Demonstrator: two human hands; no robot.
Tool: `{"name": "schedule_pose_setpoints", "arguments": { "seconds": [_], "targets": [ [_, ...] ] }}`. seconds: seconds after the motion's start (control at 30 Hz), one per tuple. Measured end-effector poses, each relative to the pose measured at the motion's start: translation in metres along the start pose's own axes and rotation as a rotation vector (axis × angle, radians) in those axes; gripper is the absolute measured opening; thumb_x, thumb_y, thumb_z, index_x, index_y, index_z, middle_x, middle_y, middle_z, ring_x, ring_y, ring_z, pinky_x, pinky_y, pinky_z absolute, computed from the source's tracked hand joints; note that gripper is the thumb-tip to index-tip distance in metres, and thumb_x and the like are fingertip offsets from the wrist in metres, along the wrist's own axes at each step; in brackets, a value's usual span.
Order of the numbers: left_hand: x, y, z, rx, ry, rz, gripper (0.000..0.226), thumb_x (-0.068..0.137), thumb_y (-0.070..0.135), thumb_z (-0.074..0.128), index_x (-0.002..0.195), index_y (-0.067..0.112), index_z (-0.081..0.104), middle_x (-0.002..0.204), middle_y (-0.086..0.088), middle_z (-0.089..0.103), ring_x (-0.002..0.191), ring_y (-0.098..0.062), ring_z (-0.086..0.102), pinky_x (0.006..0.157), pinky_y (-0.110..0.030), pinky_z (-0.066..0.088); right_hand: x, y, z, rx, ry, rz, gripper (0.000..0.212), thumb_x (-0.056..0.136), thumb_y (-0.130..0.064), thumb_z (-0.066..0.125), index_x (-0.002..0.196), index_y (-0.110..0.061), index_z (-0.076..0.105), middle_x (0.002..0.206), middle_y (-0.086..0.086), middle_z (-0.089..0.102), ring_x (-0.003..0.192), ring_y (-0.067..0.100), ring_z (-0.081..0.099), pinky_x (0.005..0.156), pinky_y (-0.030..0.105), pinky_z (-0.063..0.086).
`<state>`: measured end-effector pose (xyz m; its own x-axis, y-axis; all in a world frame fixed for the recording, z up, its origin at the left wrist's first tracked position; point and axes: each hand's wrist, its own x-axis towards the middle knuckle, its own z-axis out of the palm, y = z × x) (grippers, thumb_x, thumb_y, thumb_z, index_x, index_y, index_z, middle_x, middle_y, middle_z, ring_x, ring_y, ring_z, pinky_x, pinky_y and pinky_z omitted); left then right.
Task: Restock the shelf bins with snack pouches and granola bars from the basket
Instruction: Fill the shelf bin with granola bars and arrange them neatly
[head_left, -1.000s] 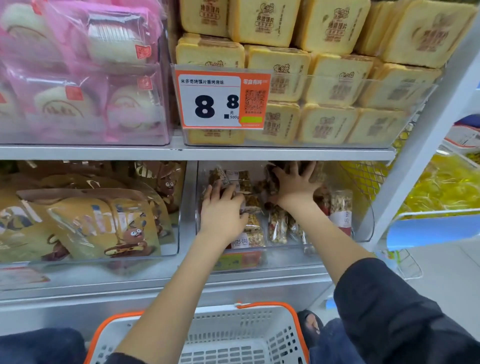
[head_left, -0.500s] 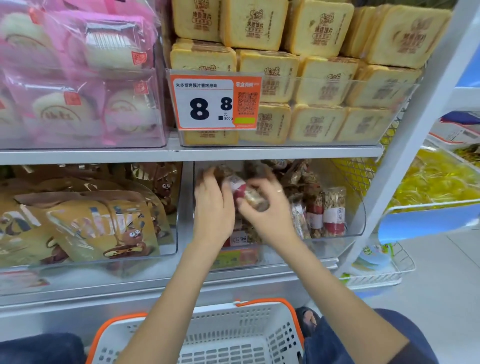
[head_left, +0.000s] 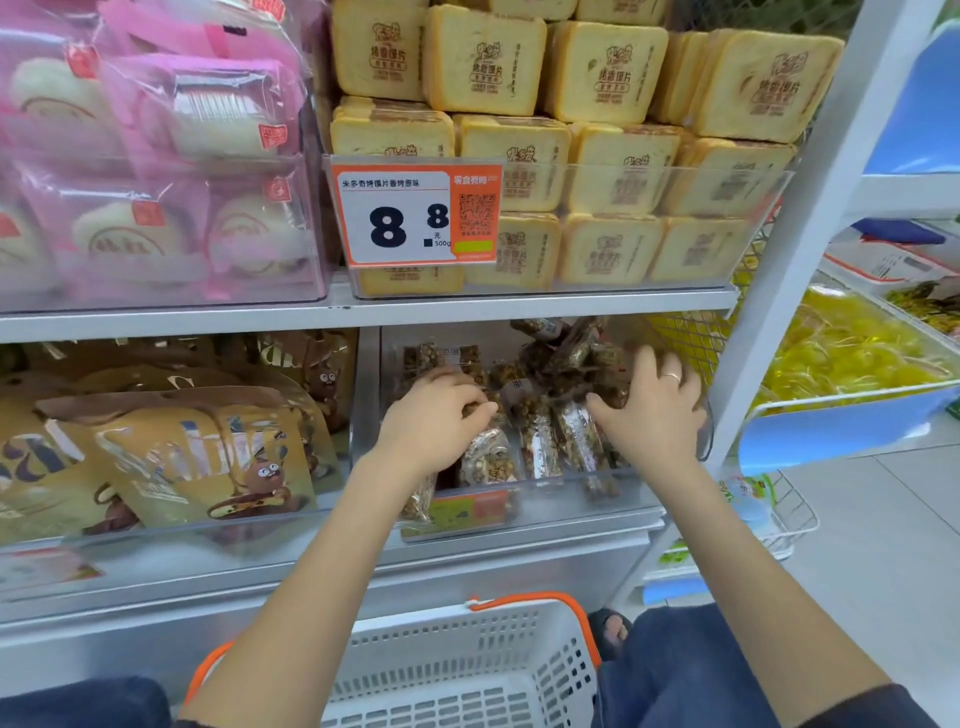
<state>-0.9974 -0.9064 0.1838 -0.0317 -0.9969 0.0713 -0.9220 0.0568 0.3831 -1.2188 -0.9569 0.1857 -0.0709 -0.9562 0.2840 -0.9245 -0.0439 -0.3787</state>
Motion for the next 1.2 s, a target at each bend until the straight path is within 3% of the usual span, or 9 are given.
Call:
{"name": "schedule_pose_setpoints", "arguments": {
  "seconds": [0.1,0.23,0.37,0.47,0.57,0.63,0.87,1.07,1.2],
  "targets": [
    [-0.004,0.007,-0.006,0.000,-0.010,-0.040,0.038,0.093,0.055,0.040,0.104,0.028,0.064,0.129,0.011,0.051,0.130,-0.016,0.032,0.095,-0.040,0.042,-0.001,-0.003,0.009,-0.180,-0.256,-0.013,0.093,0.073,-0.067,0.064,0.143,-0.021,0.026,0.154,0.018,0.011,0.142,0.043,-0.007,0.099,0.062,0.034],
    [-0.002,0.001,-0.004,-0.100,0.026,-0.042,0.031,0.089,0.056,0.048,0.094,0.030,0.065,0.118,0.009,0.055,0.122,-0.019,0.038,0.096,-0.047,0.041,-0.002,-0.026,0.027,-0.317,-0.356,-0.105,0.102,0.063,-0.076,0.065,0.144,-0.026,0.028,0.158,0.012,0.000,0.142,0.045,-0.011,0.099,0.067,0.029],
    [0.001,-0.003,-0.001,-0.181,0.052,-0.040,0.024,0.087,0.055,0.048,0.085,0.036,0.064,0.106,0.012,0.058,0.113,-0.019,0.046,0.092,-0.047,0.044,0.014,-0.037,0.032,-0.432,-0.448,0.087,0.118,0.057,-0.076,0.070,0.150,-0.026,0.018,0.158,0.009,-0.011,0.140,0.050,-0.013,0.095,0.070,0.032],
    [0.002,-0.004,0.000,-0.284,0.078,-0.042,0.025,0.096,0.032,0.043,0.100,0.030,0.068,0.113,0.007,0.064,0.106,-0.017,0.055,0.089,-0.037,0.048,0.023,-0.035,0.030,-0.414,-0.477,0.120,0.108,0.059,-0.071,0.073,0.148,-0.032,0.024,0.158,0.009,-0.012,0.139,0.051,-0.012,0.096,0.069,0.032],
    [0.003,-0.002,-0.005,-0.402,0.095,-0.106,0.038,0.100,0.009,0.031,0.115,0.026,0.062,0.105,-0.009,0.068,0.059,-0.020,0.056,0.050,-0.025,0.044,0.016,-0.025,0.031,-0.314,-0.394,0.057,0.083,0.067,-0.059,0.076,0.137,-0.033,0.039,0.158,0.009,-0.001,0.140,0.049,-0.007,0.096,0.065,0.033],
    [0.009,0.001,-0.013,-0.397,0.151,-0.137,0.041,0.099,0.003,0.030,0.114,0.024,0.061,0.113,-0.011,0.063,0.055,-0.024,0.054,0.040,-0.020,0.039,0.009,-0.016,0.032,-0.208,-0.323,0.024,0.071,0.073,-0.045,0.074,0.133,-0.026,0.042,0.155,0.010,0.008,0.139,0.048,0.000,0.095,0.062,0.035],
    [0.044,-0.001,-0.022,-0.258,0.149,-0.360,0.032,0.098,0.003,0.035,0.111,0.015,0.062,0.126,-0.008,0.057,0.107,-0.025,0.056,0.081,-0.030,0.044,0.006,-0.034,-0.001,0.544,0.038,0.013,0.058,0.070,-0.029,0.071,0.119,-0.012,0.046,0.127,0.008,0.037,0.100,0.028,0.046,0.079,0.033,0.041],
    [0.018,0.005,-0.031,-0.478,0.480,-0.149,0.031,0.100,0.026,0.040,0.122,0.010,0.055,0.125,-0.010,0.058,0.117,-0.026,0.049,0.094,-0.026,0.034,-0.010,-0.084,0.010,1.121,-0.371,-0.105,0.053,0.087,-0.030,0.067,0.131,-0.031,0.037,0.116,-0.021,0.055,0.105,-0.005,0.053,0.080,0.009,0.041],
    [-0.012,0.013,-0.037,-0.532,0.056,0.041,0.042,0.093,0.044,0.048,0.135,0.036,0.044,0.144,0.001,0.041,0.133,-0.018,0.038,0.105,-0.032,0.033,-0.020,-0.104,0.043,1.372,-0.598,0.175,0.060,0.090,-0.035,0.057,0.139,-0.008,0.034,0.129,0.014,0.048,0.116,0.009,0.052,0.099,0.027,0.041]
  ]
}}
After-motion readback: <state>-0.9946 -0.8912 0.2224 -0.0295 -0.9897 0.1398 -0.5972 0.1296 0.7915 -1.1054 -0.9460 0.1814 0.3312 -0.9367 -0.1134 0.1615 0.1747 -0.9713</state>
